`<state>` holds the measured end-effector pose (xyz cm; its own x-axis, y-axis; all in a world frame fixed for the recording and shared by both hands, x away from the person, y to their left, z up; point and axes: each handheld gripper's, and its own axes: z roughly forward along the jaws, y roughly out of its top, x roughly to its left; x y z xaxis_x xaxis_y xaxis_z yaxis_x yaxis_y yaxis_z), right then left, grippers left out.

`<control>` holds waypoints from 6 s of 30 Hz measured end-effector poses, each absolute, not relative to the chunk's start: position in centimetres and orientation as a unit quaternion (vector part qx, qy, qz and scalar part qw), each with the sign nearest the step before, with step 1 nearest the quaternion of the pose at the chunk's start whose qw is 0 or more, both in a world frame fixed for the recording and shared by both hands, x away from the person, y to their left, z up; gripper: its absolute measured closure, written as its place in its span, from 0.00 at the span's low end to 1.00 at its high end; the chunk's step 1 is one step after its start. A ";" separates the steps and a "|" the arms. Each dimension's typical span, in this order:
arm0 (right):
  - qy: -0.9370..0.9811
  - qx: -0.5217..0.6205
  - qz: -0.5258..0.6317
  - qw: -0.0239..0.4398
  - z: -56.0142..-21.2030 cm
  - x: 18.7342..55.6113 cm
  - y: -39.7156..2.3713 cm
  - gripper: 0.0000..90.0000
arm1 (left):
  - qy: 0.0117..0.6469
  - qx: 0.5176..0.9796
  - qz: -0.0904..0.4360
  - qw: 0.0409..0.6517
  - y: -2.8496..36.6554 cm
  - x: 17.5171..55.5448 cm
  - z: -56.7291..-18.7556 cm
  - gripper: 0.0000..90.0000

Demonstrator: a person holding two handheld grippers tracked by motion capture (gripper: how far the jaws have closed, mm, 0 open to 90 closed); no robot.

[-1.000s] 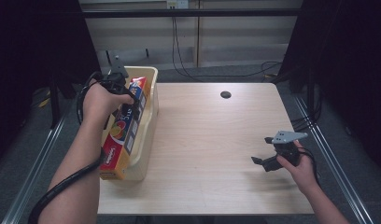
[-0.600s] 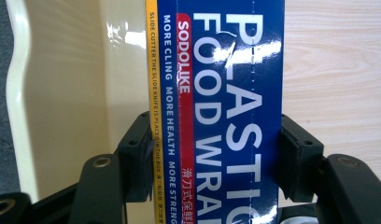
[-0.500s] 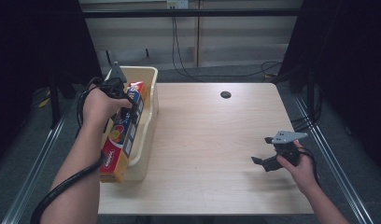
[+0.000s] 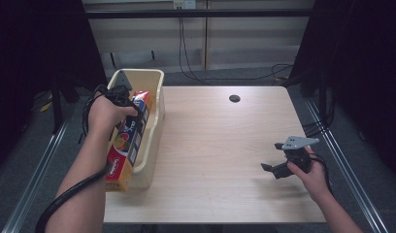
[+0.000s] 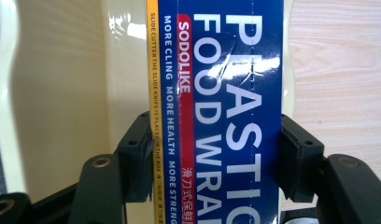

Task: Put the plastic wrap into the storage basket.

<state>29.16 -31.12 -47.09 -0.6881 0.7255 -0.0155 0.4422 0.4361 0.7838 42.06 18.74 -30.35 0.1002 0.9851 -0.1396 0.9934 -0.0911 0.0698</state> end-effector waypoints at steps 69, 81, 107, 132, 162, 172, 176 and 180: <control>0.833 0.347 0.395 0.174 -47.3 29.2 -31.1 0.02 | 0.670 0.738 -0.055 0.057 18.1 43.0 -34.4 0.44; 0.834 0.347 0.393 0.174 -47.4 29.2 -31.0 0.03 | 0.680 0.727 -0.065 0.068 18.5 42.9 -35.0 0.42; 0.832 0.348 0.394 0.176 -47.0 28.7 -31.1 0.03 | 0.637 0.750 -0.038 0.178 15.1 42.3 -29.4 0.20; 0.835 0.343 0.395 0.173 -47.0 28.7 -30.9 0.03 | 0.568 0.794 -0.051 0.210 9.1 41.9 -30.2 0.17; 0.835 0.340 0.395 0.174 -47.1 28.8 -30.8 0.03 | 0.513 0.826 -0.082 0.216 3.7 40.7 -34.8 0.16; 0.837 0.338 0.394 0.175 -47.1 28.8 -30.7 0.03 | 0.506 0.830 -0.091 0.219 3.1 40.3 -36.6 0.15; 0.837 0.337 0.394 0.174 -47.1 28.8 -30.7 0.03 | 0.506 0.828 -0.094 0.222 3.0 40.2 -37.2 0.15; 0.837 0.339 0.393 0.173 -47.1 28.8 -30.7 0.03 | 0.504 0.828 -0.096 0.224 3.0 40.0 -37.8 0.15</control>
<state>28.76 -30.72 -47.13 -0.7101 0.7037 -0.0235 0.4320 0.4619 0.7746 40.01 3.04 -37.77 0.4730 0.7926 -0.3849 0.8785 -0.3911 0.2744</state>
